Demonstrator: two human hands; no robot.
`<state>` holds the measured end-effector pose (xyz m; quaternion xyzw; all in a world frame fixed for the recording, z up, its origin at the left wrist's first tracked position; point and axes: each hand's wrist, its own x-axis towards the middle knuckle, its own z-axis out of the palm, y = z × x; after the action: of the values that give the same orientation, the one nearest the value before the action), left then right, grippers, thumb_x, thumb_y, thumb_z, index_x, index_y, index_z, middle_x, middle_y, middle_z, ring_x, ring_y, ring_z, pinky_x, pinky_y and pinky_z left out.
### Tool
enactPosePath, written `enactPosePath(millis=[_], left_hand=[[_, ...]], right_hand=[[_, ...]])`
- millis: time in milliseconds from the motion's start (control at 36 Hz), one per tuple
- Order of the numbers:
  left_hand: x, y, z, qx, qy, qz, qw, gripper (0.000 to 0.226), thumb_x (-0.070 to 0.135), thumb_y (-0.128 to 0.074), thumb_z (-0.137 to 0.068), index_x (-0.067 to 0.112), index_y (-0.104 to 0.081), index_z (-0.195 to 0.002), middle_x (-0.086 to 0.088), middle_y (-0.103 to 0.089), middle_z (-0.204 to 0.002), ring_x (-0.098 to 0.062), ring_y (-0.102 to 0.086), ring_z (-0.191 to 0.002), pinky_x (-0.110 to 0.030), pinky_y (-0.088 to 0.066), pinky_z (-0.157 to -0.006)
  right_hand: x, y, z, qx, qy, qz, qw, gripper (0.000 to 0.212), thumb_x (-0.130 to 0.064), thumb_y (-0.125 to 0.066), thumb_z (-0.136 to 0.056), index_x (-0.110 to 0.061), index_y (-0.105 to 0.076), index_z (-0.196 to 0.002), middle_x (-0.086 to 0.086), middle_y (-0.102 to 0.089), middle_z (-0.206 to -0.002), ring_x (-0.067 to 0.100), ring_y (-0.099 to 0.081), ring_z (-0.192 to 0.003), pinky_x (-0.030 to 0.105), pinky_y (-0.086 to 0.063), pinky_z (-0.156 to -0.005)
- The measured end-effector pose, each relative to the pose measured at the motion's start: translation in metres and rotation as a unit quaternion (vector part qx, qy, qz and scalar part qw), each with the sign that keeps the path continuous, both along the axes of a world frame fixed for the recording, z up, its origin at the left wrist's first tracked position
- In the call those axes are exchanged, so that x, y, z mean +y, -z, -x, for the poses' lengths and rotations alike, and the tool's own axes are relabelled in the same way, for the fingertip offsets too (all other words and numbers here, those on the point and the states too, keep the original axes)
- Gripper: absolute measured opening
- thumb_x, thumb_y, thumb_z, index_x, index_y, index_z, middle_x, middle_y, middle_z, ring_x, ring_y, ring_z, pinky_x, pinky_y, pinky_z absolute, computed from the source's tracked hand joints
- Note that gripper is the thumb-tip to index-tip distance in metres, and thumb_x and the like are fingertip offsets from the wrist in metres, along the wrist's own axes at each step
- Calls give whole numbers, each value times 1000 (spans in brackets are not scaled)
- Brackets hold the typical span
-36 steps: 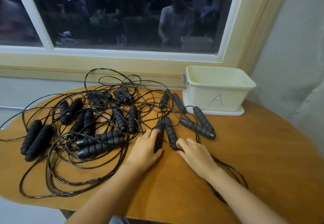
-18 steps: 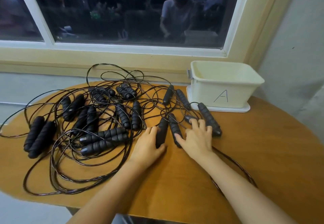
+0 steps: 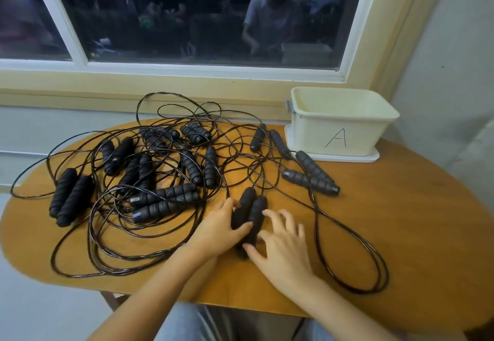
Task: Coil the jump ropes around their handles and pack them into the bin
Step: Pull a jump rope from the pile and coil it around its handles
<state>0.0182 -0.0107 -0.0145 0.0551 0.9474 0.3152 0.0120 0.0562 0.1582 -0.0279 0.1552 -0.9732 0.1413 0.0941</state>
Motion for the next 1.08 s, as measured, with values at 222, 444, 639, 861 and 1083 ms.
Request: enactPosePath(millis=[222, 444, 639, 861, 1083], left_hand=[[31, -3, 1, -19, -17, 145, 989, 107, 67, -70, -73, 18, -18, -152, -5, -42, -142, -24, -42, -127, -35, -45, -99], [-7, -5, -3, -44, 178, 144, 972, 101, 37, -74, -75, 29, -13, -155, 5, -41, -141, -14, -39, -122, -28, -39, -101], [-33, -6, -17, -49, 245, 149, 957, 91, 38, -68, -75, 47, -15, -149, 18, -36, -144, -3, -35, -121, -35, -31, -108], [-32, -9, -19, -53, 243, 149, 957, 91, 38, -68, -76, 48, -14, -149, 18, -34, -147, -3, -34, -121, -37, -33, -108], [-32, -4, -17, -33, 232, 140, 962, 86, 49, -72, -80, 45, -21, -150, 18, -39, -146, -6, -34, -130, -38, -32, -112]], right_hand=[[46, 5, 19, 30, 12, 37, 999, 21, -33, -66, -90, -24, -71, -109, -6, -58, -128, 17, -47, -126, 35, -41, -101], [97, -4, 27, -9, 9, 6, 1000, 34, -30, -59, -97, -25, -59, -131, -10, -54, -134, 8, -44, -127, 22, -34, -100], [88, -5, 23, -50, -124, 35, 990, 35, -34, -65, -93, -28, -63, -127, -13, -50, -127, 1, -44, -119, 13, -32, -96], [62, 1, 34, -48, -140, 29, 989, 21, -33, -61, -95, -22, -65, -112, -11, -54, -121, 7, -45, -111, 22, -37, -93], [73, 5, 38, -39, -129, 52, 990, 9, -29, -65, -93, -20, -65, -95, -9, -61, -108, 10, -53, -100, 26, -45, -84]])
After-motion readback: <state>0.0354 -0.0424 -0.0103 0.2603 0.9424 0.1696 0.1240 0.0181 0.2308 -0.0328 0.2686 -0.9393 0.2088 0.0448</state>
